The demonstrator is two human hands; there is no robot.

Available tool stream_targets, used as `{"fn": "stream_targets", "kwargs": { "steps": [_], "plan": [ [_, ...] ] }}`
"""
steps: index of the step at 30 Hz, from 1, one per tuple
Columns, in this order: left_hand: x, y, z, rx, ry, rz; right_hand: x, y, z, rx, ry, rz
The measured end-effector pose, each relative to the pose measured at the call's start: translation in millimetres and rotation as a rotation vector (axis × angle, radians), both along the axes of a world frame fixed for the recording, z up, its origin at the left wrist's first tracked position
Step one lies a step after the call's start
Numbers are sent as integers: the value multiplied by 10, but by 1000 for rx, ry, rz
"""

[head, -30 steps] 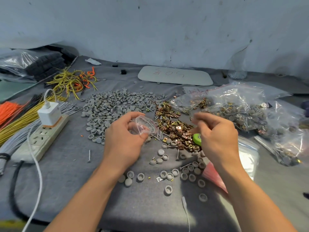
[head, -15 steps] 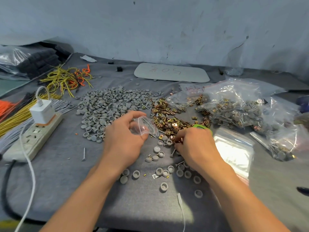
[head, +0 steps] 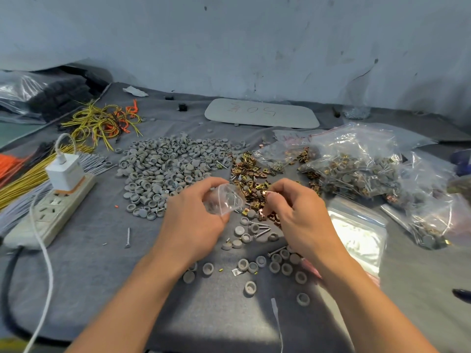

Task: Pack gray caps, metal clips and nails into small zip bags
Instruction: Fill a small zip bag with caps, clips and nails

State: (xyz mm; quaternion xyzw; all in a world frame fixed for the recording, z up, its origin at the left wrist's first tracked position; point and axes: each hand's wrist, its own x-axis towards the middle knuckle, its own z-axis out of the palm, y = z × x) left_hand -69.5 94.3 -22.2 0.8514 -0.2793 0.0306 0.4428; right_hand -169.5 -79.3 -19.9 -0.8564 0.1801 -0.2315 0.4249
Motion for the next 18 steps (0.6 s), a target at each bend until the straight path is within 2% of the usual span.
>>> {"fn": "stream_targets", "kwargs": {
  "steps": [6, 8, 12, 14, 16, 18],
  "plan": [
    [-11, -21, -17, 47, -35, -34, 7, 68, -15, 249, -20, 133],
    [-15, -18, -24, 48, -43, -33, 30, 53, -26, 252, 16, 73],
    [2, -18, -37, 74, -41, -28, 45, -9, -39, 245, 105, -190],
    [13, -19, -43, 83, -37, -31, 53, -54, -19, 432, 55, -238],
    [13, -20, -43, 80, -39, -32, 48, -72, 22, 631, 3, -192],
    [3, -24, -45, 70, -30, -41, 27, -61, 58, 729, -32, -112]
  ]
}}
